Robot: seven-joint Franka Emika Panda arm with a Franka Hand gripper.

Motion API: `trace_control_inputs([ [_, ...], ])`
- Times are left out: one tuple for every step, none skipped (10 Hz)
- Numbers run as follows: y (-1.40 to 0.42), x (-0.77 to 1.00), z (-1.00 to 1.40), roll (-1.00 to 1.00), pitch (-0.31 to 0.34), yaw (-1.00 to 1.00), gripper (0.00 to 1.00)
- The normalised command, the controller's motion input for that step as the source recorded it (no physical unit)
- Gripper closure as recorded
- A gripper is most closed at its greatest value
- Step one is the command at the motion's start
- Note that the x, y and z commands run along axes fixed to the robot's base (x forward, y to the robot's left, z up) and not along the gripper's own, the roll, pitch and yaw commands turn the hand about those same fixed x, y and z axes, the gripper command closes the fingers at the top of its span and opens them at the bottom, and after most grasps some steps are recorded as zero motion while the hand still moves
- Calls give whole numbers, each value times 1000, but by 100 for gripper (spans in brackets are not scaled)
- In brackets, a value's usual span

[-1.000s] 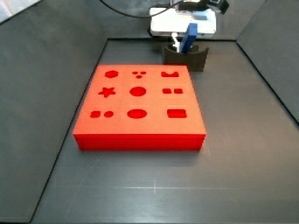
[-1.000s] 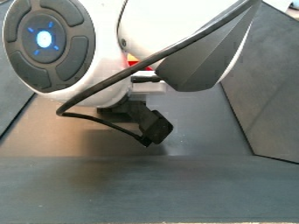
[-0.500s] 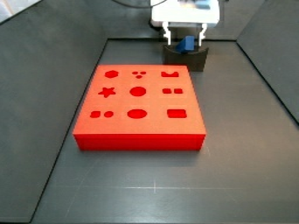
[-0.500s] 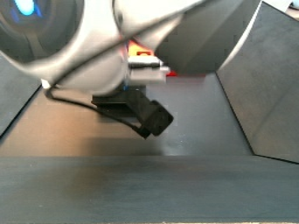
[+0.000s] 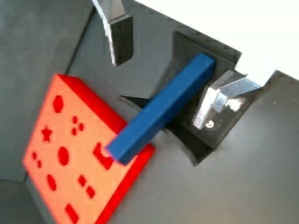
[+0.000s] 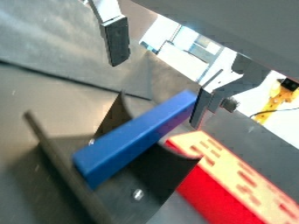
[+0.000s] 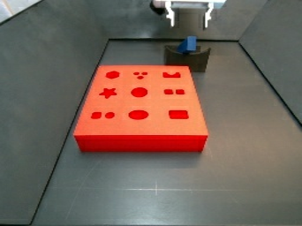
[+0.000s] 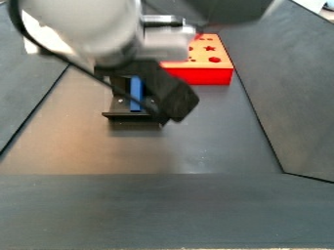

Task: Pick up the rectangle object. Move up. Place the rectangle object on the fixture. Regrasp the rectangle object. Move to above the board. Insert the rectangle object.
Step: Regrasp the rectangle object.

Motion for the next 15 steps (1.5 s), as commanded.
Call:
trace_control_inputs([
  [-1, -28, 178, 56, 55, -11, 0],
  [-1000, 16, 924, 1000, 56, 31, 0],
  [-1000, 14, 931, 1000, 55, 31, 0],
  [-1000, -19, 932, 1000, 44, 29, 0],
  [-1000, -39, 919, 1000, 39, 29, 0],
  [-1000, -58, 870, 1000, 31, 27, 0],
  [-1000, -63, 813, 1000, 28, 27, 0],
  [-1000, -71, 741, 1000, 25, 27, 0],
  [-880, -70, 522, 1000, 21, 27, 0],
  [-683, -60, 284, 1000, 17, 27, 0],
  [-486, -42, 135, 1000, 13, 27, 0],
  [-207, -34, 55, 1000, 8, 28, 0],
  [-81, -37, 41, 1000, 6, 28, 0],
  [-26, -36, 36, 1000, 0, 29, 0],
  [-35, -24, 17, 1000, -4, 30, 0],
])
